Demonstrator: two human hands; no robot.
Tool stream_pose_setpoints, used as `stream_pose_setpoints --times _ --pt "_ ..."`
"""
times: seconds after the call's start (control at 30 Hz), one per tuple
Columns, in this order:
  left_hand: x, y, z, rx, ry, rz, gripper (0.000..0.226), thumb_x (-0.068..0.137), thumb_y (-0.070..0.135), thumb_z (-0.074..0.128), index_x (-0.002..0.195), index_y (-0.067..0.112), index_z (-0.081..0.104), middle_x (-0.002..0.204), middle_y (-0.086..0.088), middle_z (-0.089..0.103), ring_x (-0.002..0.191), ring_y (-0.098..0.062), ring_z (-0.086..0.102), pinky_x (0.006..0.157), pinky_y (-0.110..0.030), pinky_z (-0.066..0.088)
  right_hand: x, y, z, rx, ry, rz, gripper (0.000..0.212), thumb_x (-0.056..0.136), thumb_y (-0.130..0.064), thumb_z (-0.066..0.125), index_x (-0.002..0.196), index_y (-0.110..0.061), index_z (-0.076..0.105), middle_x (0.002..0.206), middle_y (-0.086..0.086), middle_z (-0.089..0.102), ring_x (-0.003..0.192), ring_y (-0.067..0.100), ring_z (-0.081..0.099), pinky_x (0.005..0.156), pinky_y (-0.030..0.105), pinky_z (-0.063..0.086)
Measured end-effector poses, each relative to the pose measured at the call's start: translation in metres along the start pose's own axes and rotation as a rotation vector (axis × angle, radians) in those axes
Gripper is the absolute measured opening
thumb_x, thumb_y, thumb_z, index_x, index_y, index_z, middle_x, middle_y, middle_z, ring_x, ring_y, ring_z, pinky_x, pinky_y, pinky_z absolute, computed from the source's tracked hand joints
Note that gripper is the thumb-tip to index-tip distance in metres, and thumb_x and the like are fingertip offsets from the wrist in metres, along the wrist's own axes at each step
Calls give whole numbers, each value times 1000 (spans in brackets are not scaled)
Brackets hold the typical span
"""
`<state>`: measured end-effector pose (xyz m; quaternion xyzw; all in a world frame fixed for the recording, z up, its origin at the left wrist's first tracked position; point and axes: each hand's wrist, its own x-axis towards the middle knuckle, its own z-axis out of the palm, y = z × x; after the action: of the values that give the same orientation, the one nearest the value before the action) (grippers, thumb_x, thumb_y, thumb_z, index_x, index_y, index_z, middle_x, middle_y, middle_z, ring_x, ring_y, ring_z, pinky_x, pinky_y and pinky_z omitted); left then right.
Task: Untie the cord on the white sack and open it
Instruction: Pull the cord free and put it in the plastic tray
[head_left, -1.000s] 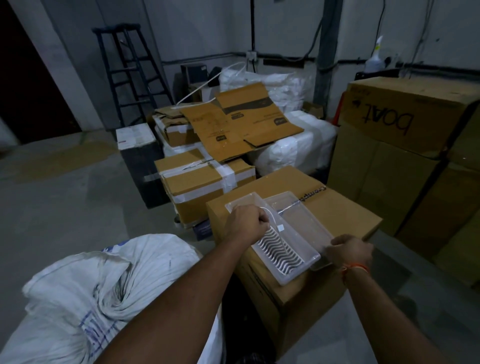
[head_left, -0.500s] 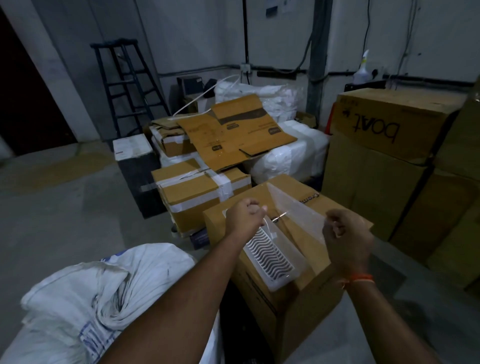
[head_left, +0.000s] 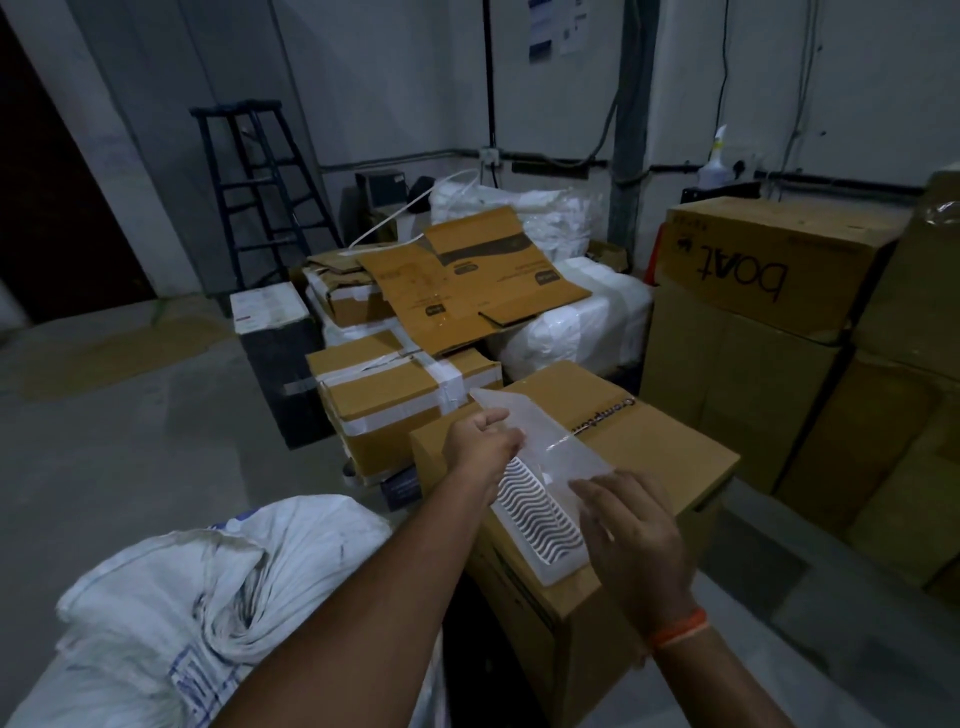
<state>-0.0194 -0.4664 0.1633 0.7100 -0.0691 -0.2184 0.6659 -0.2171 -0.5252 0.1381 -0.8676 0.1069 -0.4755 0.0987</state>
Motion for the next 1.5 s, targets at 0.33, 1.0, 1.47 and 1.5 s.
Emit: stream_pose_setpoints --times 0.33,1.0,1.47,1.5 --pt "-5 -20 -18 -112 -6 -12 35 83 -3 78 104 24 76 112 -7 74 98 -27 75 88 -44 65 -24 -52 7 553 96 1175 26 84 -27 78 110 -21 75 92 -11 68 80 -4 58 76 25 53" --pt "-9 -55 -21 865 155 222 46 96 24 65 142 19 60 141 -6 66 129 -27 62 104 -38 52 -45 -32 49 144 -252 949 48 86 -38 69 131 -21 62 111 12 72 97 25 70 83 46 61" --pt "1 -63 -27 391 32 33 39 96 10 66 131 28 64 118 -13 72 97 -24 69 70 -27 56 -54 -20 47 616 -155 1102 32 81 -20 81 109 -33 72 98 -1 72 94 17 69 80 40 60" --pt "2 -62 -28 389 13 41 39 97 9 64 133 25 63 114 -15 71 89 -21 67 61 -22 51 -54 -16 49 618 -164 1099 31 82 -19 80 110 -32 72 103 2 72 97 17 68 77 36 59"
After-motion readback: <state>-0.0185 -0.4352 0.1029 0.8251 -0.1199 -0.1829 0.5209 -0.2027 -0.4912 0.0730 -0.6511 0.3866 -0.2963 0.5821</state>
